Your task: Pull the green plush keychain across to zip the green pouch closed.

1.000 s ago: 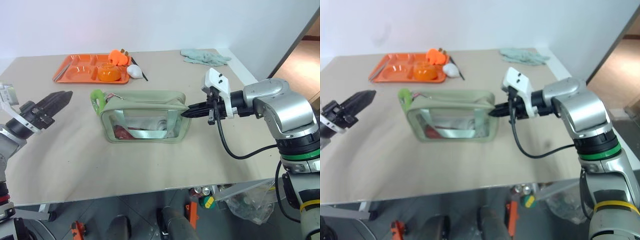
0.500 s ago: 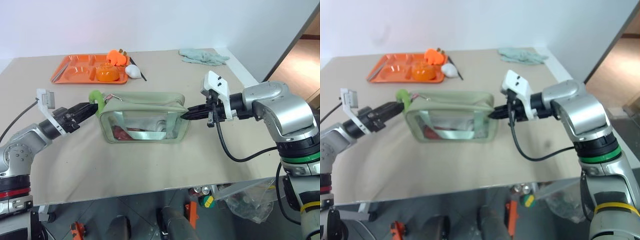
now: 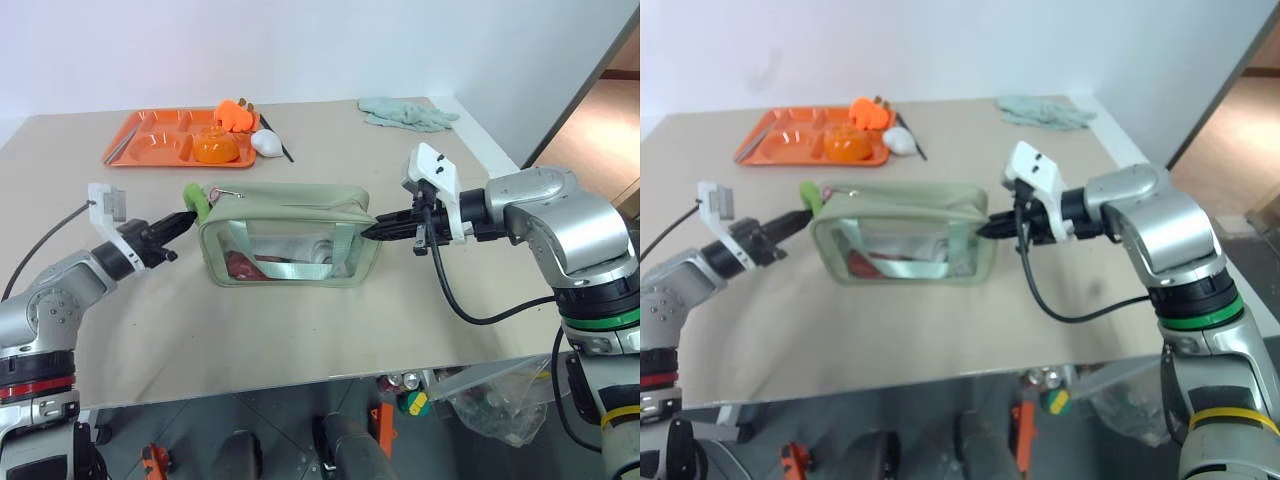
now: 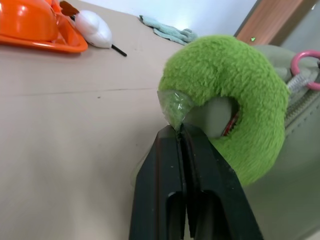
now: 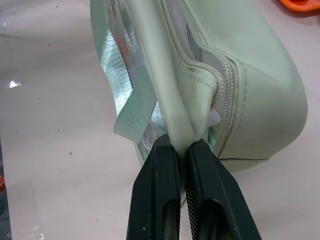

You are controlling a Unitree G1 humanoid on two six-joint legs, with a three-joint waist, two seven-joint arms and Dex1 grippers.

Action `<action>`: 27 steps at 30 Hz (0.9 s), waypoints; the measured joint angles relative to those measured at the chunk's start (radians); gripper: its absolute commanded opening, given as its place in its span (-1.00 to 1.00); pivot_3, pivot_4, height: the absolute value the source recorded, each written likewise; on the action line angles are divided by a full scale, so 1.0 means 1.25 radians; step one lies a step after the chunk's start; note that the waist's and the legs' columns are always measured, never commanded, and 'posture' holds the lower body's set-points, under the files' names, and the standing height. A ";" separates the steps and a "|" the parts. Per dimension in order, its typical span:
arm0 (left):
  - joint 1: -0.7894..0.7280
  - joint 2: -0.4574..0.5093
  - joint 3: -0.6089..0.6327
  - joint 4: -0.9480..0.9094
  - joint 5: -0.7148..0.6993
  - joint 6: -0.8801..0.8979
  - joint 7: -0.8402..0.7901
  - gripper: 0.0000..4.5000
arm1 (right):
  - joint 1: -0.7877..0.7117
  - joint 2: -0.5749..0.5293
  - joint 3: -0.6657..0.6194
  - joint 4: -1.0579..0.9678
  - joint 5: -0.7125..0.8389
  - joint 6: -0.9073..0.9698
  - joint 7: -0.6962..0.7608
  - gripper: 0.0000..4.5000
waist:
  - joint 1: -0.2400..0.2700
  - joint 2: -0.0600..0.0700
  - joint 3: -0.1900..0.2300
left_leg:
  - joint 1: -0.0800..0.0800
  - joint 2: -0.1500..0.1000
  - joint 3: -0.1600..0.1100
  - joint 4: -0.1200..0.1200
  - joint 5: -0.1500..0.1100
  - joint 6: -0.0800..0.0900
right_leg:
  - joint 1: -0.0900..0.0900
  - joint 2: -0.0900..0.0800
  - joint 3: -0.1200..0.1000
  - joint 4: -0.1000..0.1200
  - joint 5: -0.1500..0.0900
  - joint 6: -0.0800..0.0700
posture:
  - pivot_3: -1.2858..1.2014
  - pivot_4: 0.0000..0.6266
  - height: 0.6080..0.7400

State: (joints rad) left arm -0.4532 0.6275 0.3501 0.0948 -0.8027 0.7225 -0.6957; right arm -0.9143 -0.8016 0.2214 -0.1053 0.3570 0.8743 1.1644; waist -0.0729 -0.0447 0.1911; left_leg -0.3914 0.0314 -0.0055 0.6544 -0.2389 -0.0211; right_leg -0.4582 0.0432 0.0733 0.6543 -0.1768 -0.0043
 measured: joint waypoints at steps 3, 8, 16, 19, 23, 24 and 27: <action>-0.021 0.000 0.000 -0.031 0.000 0.001 0.024 -0.98 | 0.001 0.000 -0.002 0.000 0.002 0.002 -0.008 -1.00 | 0.000 0.000 0.000 | 0.000 0.000 0.000 0.000 0.000 0.000 | 0.000 0.000 0.000 0.000 0.000 0.000 | 0.03 -0.52 1.00; -0.104 0.000 0.002 -0.084 -0.009 0.003 0.046 -0.98 | 0.001 0.002 -0.002 0.000 0.008 0.006 -0.009 -1.00 | 0.000 0.000 0.000 | 0.000 0.000 0.000 0.000 0.000 0.000 | 0.000 0.000 0.000 0.000 0.000 0.001 | 0.03 -0.52 1.00; -0.264 -0.011 -0.066 -0.131 -0.010 0.015 0.033 -0.98 | 0.002 0.004 -0.002 -0.003 0.010 0.008 -0.012 -1.00 | 0.000 0.000 0.000 | 0.000 -0.001 0.001 0.001 0.000 0.000 | 0.001 0.000 0.001 0.000 0.001 0.001 | 0.03 -0.52 1.00; -0.271 -0.012 -0.130 -0.155 -0.006 0.023 -0.012 -0.98 | 0.002 0.004 -0.002 -0.008 0.010 0.012 -0.015 -1.00 | -0.001 0.000 0.000 | 0.000 -0.001 0.000 0.000 0.000 0.000 | 0.000 0.000 0.001 0.000 0.001 0.001 | 0.03 -0.52 1.00; -0.244 0.011 -0.194 -0.175 0.018 0.028 -0.076 -0.98 | 0.003 0.004 -0.002 -0.014 0.013 0.019 -0.024 -1.00 | -0.002 0.000 0.000 | 0.000 0.000 0.000 0.000 0.000 0.000 | 0.000 0.001 0.001 0.000 0.000 0.001 | 0.03 -0.52 1.00; -0.233 0.016 -0.208 -0.178 0.028 0.030 -0.091 -0.98 | 0.003 0.004 -0.002 -0.017 0.016 0.022 -0.026 -1.00 | -0.001 0.000 0.000 | 0.000 0.000 0.000 0.000 0.000 0.000 | 0.000 0.001 0.001 0.000 0.000 0.001 | 0.03 -0.52 1.00; -0.216 0.020 -0.220 -0.178 0.045 0.030 -0.114 -0.60 | 0.006 0.003 -0.003 -0.025 0.019 0.029 -0.030 -1.00 | -0.001 0.000 0.000 | 0.000 0.000 0.000 0.000 0.000 0.000 | 0.000 0.000 0.001 0.000 0.000 0.001 | 0.03 -0.52 1.00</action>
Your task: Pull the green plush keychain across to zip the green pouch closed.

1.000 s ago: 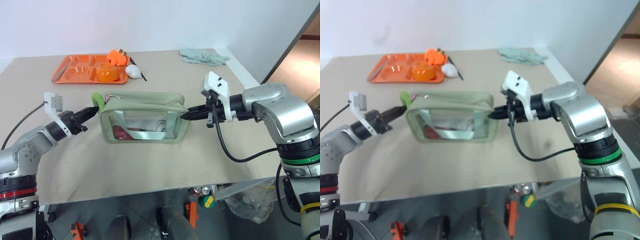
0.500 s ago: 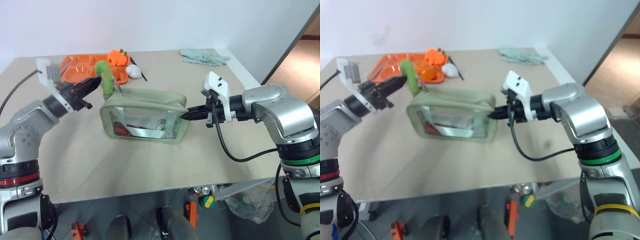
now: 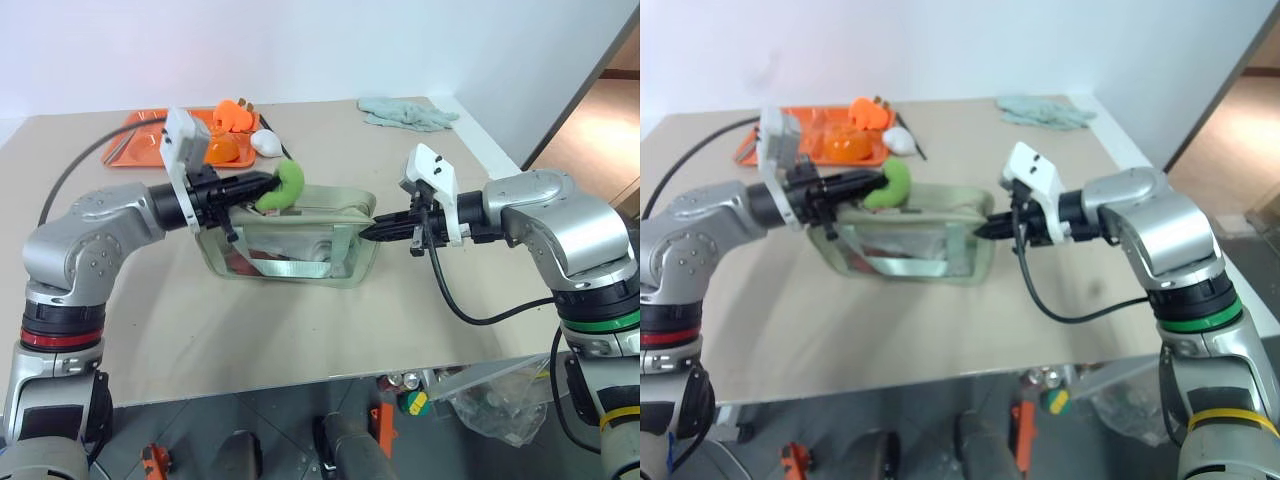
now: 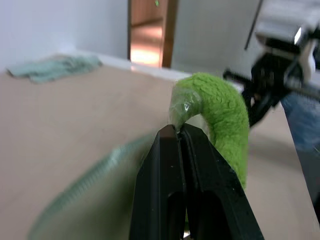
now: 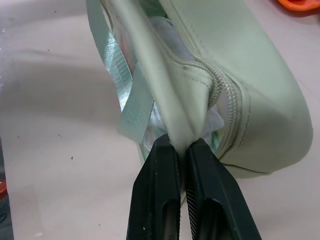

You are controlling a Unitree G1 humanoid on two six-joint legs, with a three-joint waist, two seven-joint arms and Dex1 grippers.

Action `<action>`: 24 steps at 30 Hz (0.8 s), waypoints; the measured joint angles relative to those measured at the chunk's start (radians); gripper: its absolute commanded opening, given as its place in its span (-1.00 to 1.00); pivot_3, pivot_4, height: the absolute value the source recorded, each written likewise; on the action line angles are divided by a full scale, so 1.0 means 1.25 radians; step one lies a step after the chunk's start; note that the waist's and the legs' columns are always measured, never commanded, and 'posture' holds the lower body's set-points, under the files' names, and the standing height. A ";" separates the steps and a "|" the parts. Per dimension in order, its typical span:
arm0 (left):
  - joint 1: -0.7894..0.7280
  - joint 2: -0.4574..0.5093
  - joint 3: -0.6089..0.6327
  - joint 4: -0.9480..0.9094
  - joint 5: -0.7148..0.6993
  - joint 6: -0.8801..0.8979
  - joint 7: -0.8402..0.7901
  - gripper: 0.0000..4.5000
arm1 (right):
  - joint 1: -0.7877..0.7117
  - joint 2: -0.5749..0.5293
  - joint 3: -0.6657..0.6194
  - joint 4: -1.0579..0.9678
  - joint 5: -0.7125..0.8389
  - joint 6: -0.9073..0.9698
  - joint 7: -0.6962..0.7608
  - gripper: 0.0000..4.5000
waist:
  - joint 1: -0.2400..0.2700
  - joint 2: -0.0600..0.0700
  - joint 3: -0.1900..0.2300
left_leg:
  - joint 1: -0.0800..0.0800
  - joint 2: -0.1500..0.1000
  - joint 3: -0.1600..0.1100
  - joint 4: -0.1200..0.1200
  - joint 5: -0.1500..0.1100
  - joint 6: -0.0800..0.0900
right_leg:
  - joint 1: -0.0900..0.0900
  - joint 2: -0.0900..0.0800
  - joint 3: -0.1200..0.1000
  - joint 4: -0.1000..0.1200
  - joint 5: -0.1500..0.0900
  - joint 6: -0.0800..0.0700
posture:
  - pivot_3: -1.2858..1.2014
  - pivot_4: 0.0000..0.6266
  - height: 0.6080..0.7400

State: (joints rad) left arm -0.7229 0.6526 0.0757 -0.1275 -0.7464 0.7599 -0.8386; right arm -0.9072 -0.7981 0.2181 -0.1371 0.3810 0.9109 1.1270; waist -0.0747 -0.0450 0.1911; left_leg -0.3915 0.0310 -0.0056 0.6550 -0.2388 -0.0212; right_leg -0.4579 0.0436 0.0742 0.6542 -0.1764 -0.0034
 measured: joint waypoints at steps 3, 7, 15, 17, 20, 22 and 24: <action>0.000 0.000 0.004 0.000 -0.001 0.002 -0.005 -0.13 | 0.004 -0.002 -0.003 -0.005 0.005 0.004 -0.003 -1.00 | 0.000 0.000 0.000 | 0.000 0.000 0.000 0.000 0.000 0.000 | 0.000 0.000 0.000 0.000 0.000 0.000 | 0.03 -0.52 1.00; -0.015 -0.002 0.015 0.023 0.001 0.003 0.012 0.46 | 0.005 -0.002 -0.003 -0.008 0.007 0.006 -0.011 -1.00 | 0.000 0.000 0.000 | 0.000 0.000 0.000 0.000 0.000 0.000 | 0.000 0.000 0.000 0.000 0.000 0.000 | 0.03 -0.52 1.00; -0.014 0.016 0.107 0.014 -0.048 0.018 0.019 0.46 | 0.004 -0.001 -0.003 -0.007 0.007 0.005 -0.013 -1.00 | 0.000 0.000 0.000 | 0.000 0.000 0.000 0.000 0.000 0.000 | 0.000 0.000 0.000 0.000 0.000 0.000 | 0.03 -0.52 1.00; -0.005 0.026 0.138 0.014 -0.063 0.026 0.022 0.46 | 0.004 0.000 -0.002 -0.007 0.007 0.004 -0.013 -1.00 | 0.000 0.000 0.000 | 0.000 0.000 0.000 0.000 0.000 0.000 | 0.000 0.000 0.000 0.000 0.000 0.000 | 0.03 -0.52 1.00; 0.015 0.030 0.184 0.008 -0.101 0.036 0.025 0.46 | 0.003 0.003 -0.001 -0.004 0.006 0.001 -0.012 -1.00 | -0.001 0.000 0.000 | 0.000 0.000 0.000 0.000 0.000 0.000 | 0.000 0.000 0.000 0.000 0.000 0.000 | 0.03 -0.52 1.00; 0.034 0.029 0.225 -0.003 -0.143 0.046 0.035 0.46 | 0.000 0.006 0.000 0.000 0.005 -0.001 -0.012 -1.00 | -0.001 0.000 0.000 | 0.000 0.000 0.000 0.000 0.000 0.000 | 0.000 0.000 0.000 0.000 0.000 0.000 | 0.03 -0.52 1.00; 0.060 0.034 0.275 -0.015 -0.183 0.054 0.038 0.46 | -0.003 0.009 0.002 0.003 0.005 -0.003 -0.011 -1.00 | -0.002 0.000 0.000 | 0.001 0.001 0.000 0.000 0.000 0.000 | 0.000 0.000 0.000 0.000 0.000 0.000 | 0.03 -0.52 1.00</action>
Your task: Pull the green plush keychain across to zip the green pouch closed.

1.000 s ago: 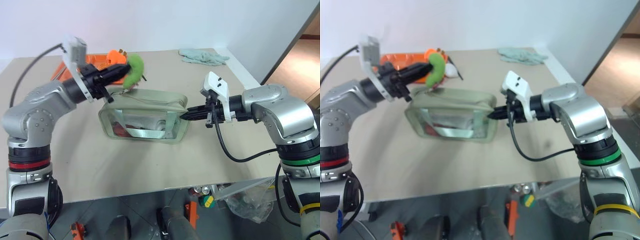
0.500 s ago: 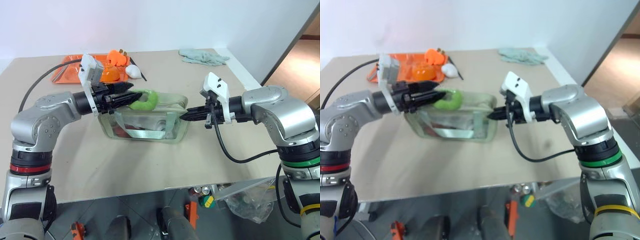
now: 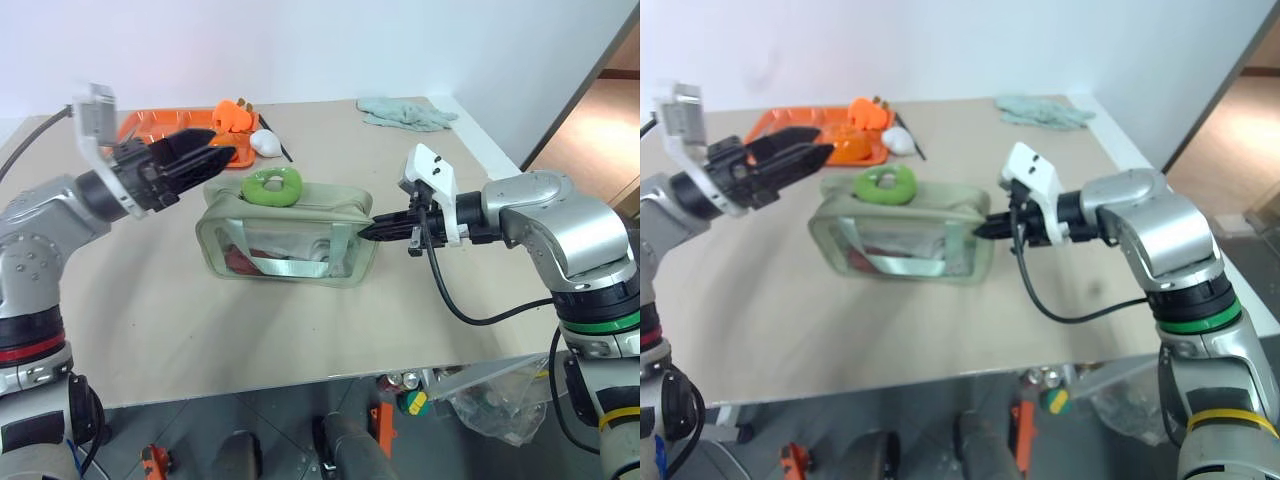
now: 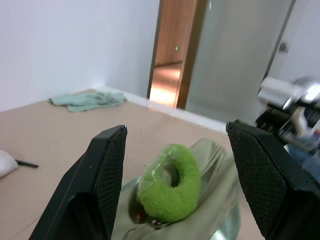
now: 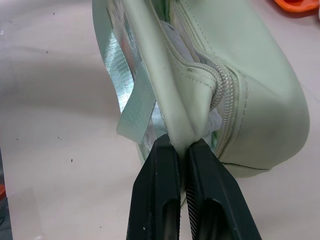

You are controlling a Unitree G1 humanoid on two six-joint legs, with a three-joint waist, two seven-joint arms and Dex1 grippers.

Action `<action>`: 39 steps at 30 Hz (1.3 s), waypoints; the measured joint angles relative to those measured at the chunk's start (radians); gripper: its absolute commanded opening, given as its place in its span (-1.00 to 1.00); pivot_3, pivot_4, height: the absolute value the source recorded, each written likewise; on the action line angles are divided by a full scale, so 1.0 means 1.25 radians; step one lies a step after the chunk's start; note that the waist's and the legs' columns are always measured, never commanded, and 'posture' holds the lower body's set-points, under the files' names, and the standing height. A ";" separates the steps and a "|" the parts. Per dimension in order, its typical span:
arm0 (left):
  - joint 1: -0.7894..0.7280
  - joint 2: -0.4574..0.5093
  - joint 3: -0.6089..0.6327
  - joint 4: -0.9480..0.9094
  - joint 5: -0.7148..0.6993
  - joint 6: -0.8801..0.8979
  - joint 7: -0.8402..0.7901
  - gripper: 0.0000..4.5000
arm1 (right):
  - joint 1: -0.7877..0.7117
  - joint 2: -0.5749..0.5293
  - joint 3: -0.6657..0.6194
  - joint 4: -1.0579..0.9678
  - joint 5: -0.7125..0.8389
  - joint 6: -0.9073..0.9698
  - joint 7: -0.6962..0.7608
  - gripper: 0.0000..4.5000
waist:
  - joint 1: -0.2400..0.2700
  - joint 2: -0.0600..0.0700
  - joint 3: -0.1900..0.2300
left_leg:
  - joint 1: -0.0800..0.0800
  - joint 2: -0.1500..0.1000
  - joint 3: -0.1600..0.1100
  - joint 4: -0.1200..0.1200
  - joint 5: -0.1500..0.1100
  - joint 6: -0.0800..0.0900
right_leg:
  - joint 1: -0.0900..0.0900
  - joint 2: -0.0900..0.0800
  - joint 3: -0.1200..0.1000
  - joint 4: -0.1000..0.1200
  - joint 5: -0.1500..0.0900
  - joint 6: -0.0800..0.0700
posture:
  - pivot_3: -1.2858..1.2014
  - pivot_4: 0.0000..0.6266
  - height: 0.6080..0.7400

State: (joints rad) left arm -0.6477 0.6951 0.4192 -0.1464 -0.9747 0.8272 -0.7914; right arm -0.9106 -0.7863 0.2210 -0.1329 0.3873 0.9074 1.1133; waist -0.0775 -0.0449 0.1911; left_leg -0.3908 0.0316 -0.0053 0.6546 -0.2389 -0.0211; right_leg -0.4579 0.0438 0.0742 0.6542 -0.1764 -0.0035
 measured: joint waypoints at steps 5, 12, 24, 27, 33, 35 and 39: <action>0.162 0.042 0.031 -0.010 0.000 0.003 -0.016 0.46 | -0.002 0.006 0.002 0.005 -0.001 -0.005 0.001 -1.00 | -0.003 0.000 0.000 | 0.001 0.001 0.000 -0.001 0.000 0.000 | 0.000 0.001 0.000 0.001 -0.001 -0.001 | 0.03 -0.52 1.00; 0.305 0.085 -0.010 -0.002 0.081 -0.012 -0.055 0.46 | -0.003 0.007 0.003 0.009 -0.001 -0.009 0.002 -1.00 | -0.003 0.000 0.000 | 0.001 0.000 0.000 -0.001 0.000 0.000 | 0.000 0.001 0.000 0.001 -0.001 -0.002 | 0.03 -0.52 1.00; 0.208 0.049 -0.056 0.056 0.080 -0.008 -0.054 -0.37 | -0.006 0.007 0.006 0.010 -0.001 -0.010 0.009 -1.00 | -0.003 0.000 0.000 | 0.001 0.001 0.000 -0.001 0.000 0.000 | 0.000 0.001 0.000 0.001 -0.001 -0.001 | 0.03 -0.52 1.00; 0.193 0.049 -0.057 0.057 0.079 -0.002 -0.055 -0.80 | -0.006 0.007 0.006 0.010 -0.001 -0.009 0.009 -1.00 | -0.003 0.000 0.000 | 0.001 0.001 0.000 -0.001 0.000 0.000 | 0.000 0.001 0.000 0.001 -0.001 -0.001 | 0.03 -0.52 1.00; 0.192 0.045 -0.067 0.057 0.084 -0.004 -0.057 -0.99 | -0.005 0.004 0.006 0.008 -0.003 -0.010 0.009 -1.00 | -0.002 0.000 0.000 | 0.000 0.000 0.000 -0.001 0.000 0.000 | 0.000 0.001 0.000 0.000 -0.001 -0.001 | 0.03 -0.52 1.00; 0.189 0.045 -0.075 0.056 0.095 -0.016 -0.055 -0.99 | -0.003 0.002 0.006 0.008 -0.003 -0.014 0.011 -1.00 | -0.001 0.000 0.000 | 0.000 0.000 0.000 -0.001 0.000 0.000 | 0.000 0.000 0.000 0.000 -0.001 -0.001 | 0.03 -0.52 1.00; 0.187 0.045 -0.082 0.055 0.112 -0.035 -0.055 -0.99 | -0.001 -0.001 0.006 0.008 0.000 -0.026 0.016 -1.00 | -0.001 0.000 0.000 | 0.000 0.000 0.000 -0.001 0.000 0.000 | 0.000 0.000 0.000 0.000 -0.001 -0.001 | 0.03 -0.52 1.00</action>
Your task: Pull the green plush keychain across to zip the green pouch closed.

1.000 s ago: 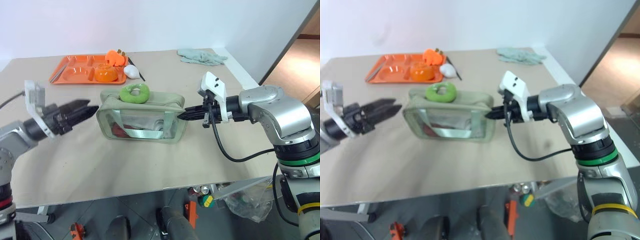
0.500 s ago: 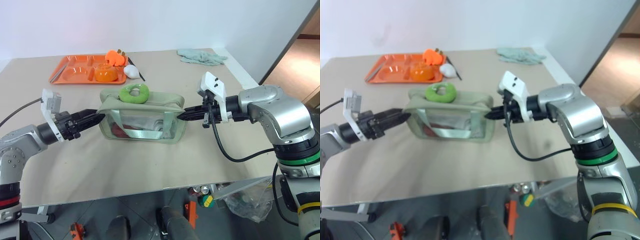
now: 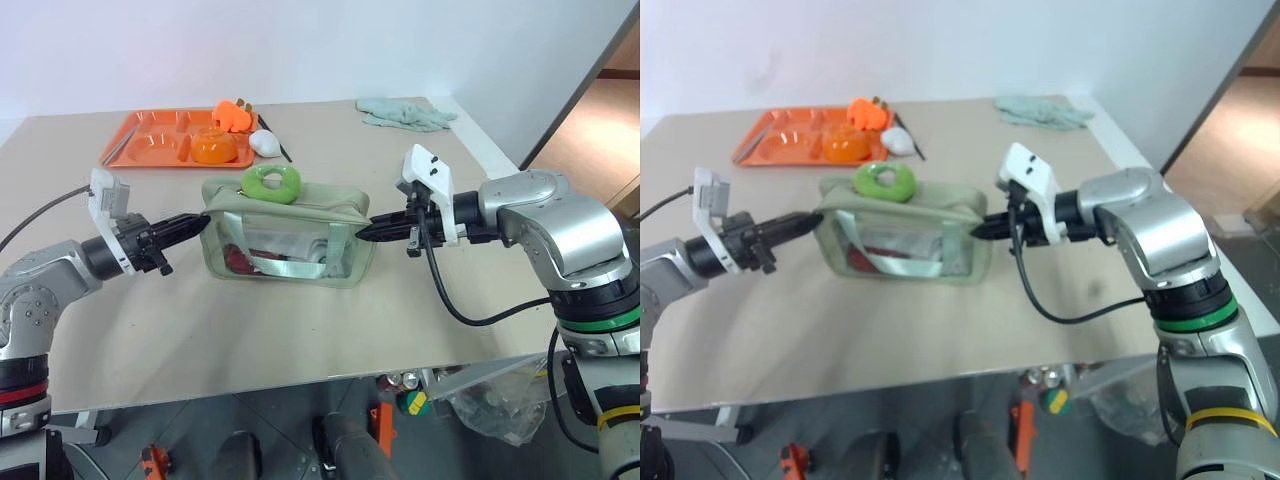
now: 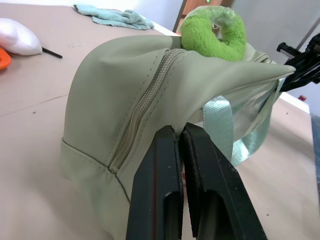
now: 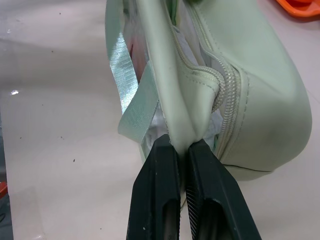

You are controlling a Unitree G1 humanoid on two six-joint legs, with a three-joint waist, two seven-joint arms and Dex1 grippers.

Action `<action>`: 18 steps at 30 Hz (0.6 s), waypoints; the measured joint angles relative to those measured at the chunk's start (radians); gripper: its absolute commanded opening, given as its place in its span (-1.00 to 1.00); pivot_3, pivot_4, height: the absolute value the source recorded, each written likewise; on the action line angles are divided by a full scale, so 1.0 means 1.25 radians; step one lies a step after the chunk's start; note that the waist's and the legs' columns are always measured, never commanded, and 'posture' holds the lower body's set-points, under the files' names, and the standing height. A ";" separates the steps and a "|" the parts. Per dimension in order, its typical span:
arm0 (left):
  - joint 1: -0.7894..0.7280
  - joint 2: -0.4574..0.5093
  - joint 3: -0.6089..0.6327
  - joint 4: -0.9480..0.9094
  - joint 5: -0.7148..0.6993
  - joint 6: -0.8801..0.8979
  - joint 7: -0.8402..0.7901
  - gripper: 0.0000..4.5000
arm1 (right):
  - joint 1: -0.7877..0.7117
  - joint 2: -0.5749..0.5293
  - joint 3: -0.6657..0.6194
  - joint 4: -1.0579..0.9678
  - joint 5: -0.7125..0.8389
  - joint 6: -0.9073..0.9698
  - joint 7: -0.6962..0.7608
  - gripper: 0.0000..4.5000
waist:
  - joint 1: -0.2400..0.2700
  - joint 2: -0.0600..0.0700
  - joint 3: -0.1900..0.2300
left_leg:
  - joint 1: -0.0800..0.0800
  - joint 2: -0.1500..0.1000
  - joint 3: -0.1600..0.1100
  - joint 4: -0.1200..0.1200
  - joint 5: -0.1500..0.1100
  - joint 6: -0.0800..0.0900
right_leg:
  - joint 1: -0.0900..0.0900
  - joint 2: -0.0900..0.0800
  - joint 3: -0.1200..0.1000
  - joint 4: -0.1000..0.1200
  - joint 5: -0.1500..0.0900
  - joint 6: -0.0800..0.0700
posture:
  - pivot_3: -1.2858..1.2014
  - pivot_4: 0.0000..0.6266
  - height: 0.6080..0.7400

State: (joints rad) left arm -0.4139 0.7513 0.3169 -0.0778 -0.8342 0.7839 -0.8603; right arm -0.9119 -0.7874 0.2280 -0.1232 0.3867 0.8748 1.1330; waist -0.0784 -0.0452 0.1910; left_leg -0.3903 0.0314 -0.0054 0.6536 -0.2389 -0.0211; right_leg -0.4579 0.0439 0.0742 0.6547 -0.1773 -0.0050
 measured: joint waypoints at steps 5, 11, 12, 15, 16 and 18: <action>0.000 0.000 -0.001 -0.002 0.002 -0.002 -0.001 -1.00 | -0.001 -0.013 -0.047 0.017 0.031 -0.006 0.018 -0.12 | 0.002 0.000 0.000 | 0.000 0.000 0.000 0.000 0.000 0.000 | 0.000 0.000 0.000 0.000 0.000 0.000 | 0.03 -0.52 1.00; 0.004 0.000 -0.001 -0.009 0.004 -0.002 -0.001 -1.00 | -0.031 -0.088 -0.087 0.102 0.024 -0.030 0.034 0.82 | 0.003 0.000 0.000 | 0.000 -0.001 0.000 0.000 0.000 0.000 | 0.000 -0.001 0.000 -0.001 0.000 0.000 | 0.03 -0.52 1.00; 0.006 0.000 0.000 -0.009 0.004 -0.002 -0.001 -1.00 | -0.046 -0.091 -0.105 0.123 0.025 -0.030 0.033 0.98 | 0.002 0.000 0.000 | 0.000 -0.001 0.001 0.000 0.000 0.000 | 0.000 -0.001 0.000 -0.001 0.000 0.000 | 0.03 -0.52 1.00; 0.008 0.000 0.003 -0.009 0.006 -0.002 0.000 -1.00 | -0.104 -0.072 -0.141 0.161 0.035 -0.022 0.016 0.99 | 0.000 0.000 0.000 | 0.001 0.000 0.001 0.000 0.000 0.000 | 0.000 0.000 0.000 0.000 0.000 0.000 | 0.03 -0.52 1.00; 0.009 0.000 0.004 -0.009 0.007 -0.002 0.000 -1.00 | -0.127 -0.051 -0.150 0.172 0.038 -0.013 0.003 0.99 | -0.001 0.000 0.000 | 0.001 0.000 0.001 0.000 0.000 0.000 | 0.000 0.000 0.000 0.000 0.000 0.000 | 0.03 -0.52 1.00; 0.009 0.000 0.004 -0.010 0.008 -0.002 0.000 -1.00 | -0.173 0.013 -0.152 0.180 0.044 0.005 -0.032 0.99 | -0.002 0.000 0.000 | 0.001 0.000 0.000 0.000 0.000 0.000 | 0.000 0.001 0.000 0.001 0.000 0.000 | 0.03 -0.52 1.00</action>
State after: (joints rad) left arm -0.4032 0.7513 0.3223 -0.0898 -0.8239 0.7808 -0.8601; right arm -1.1281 -0.7709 0.0385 0.1022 0.4416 0.8811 1.0928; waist -0.0809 -0.0450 0.1910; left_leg -0.3889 0.0317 -0.0050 0.6532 -0.2388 -0.0210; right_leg -0.4576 0.0447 0.0747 0.6554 -0.1771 -0.0051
